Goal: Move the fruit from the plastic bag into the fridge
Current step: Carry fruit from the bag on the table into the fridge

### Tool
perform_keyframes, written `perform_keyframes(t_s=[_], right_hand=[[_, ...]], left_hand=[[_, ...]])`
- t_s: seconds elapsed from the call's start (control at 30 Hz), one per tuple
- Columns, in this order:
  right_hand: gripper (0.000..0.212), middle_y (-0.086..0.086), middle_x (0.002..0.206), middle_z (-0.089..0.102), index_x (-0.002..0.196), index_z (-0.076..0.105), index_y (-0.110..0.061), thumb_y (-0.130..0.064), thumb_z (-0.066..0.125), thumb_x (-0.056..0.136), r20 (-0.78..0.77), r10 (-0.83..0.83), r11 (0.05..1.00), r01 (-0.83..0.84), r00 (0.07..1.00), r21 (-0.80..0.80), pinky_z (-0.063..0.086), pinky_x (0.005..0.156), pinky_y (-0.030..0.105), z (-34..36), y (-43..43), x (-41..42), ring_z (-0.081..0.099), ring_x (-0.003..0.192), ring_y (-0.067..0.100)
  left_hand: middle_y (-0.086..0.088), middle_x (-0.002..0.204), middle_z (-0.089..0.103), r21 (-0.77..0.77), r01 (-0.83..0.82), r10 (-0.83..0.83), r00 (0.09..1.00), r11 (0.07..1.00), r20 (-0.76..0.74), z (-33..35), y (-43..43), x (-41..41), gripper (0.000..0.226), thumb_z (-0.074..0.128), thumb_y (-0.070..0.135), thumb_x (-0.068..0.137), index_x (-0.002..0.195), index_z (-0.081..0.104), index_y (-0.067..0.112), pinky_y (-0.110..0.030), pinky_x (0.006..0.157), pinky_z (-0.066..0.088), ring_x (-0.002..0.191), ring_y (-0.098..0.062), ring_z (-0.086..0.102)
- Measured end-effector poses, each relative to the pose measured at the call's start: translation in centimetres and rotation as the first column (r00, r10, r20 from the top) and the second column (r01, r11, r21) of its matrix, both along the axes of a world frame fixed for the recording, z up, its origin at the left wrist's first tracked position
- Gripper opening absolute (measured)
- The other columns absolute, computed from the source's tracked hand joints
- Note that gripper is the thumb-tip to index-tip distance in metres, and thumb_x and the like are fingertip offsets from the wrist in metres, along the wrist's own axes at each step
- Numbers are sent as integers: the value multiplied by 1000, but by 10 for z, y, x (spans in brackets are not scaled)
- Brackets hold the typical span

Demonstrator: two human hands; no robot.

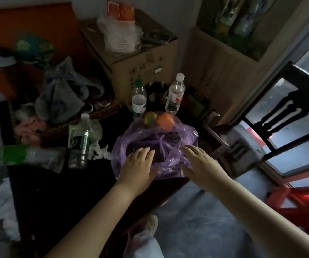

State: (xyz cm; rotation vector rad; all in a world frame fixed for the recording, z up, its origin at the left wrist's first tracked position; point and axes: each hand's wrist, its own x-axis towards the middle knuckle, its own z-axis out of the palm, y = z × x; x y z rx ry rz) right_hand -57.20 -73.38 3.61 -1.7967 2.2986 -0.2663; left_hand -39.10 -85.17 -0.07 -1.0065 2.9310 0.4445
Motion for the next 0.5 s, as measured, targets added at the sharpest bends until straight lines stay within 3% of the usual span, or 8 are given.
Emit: perform_keyframes(t_s=[0.07,0.17,0.27,0.33,0.43,0.5], right_hand=[[57,3,138,47,140,41,-14,-28,59,88,27,11,999,-12,1000,47,40,99,32,-17,-32,-9,44,127,24],[58,5,143,43,142,39,-13,-26,57,89,54,11,991,-18,998,130,38,105,36,-44,-68,-19,40,131,25],[56,4,147,39,143,36,-15,-29,53,91,65,-16,983,3,998,186,38,107,39,-67,-91,-29,36,134,23],[54,6,147,39,142,37,-13,-29,51,93,75,-21,978,5,997,210,34,110,37,-78,-104,-35,36,135,24],[54,6,150,34,144,33,-14,-27,47,94,75,-33,967,13,997,254,28,111,33,-91,-116,-43,32,137,24],[54,5,152,31,146,31,-14,-27,45,95,70,-46,960,25,996,279,27,112,33,-98,-122,-47,29,139,23]], left_hand=[[-13,129,57,13,4,-4,1000,1000,16,-18,-22,-10,62,32,49,89,127,55,7,-41,96,44,119,-29,54],[-9,148,36,36,19,-20,999,999,35,-42,-49,-26,59,36,45,96,143,34,10,-38,113,20,139,-26,28],[-4,153,26,48,49,-52,997,998,52,-59,-68,-41,59,31,45,98,148,24,13,-32,115,9,142,-21,17],[-6,150,32,80,55,-60,996,995,60,-68,-76,-50,58,32,45,97,145,31,12,-33,114,15,140,-22,25],[-12,133,54,119,87,-95,993,989,65,-82,-81,-61,59,34,45,90,131,52,6,-38,105,35,126,-29,48],[-14,132,54,143,96,-105,993,985,57,-91,-84,-68,60,33,44,89,130,52,5,-39,105,35,126,-30,48]])
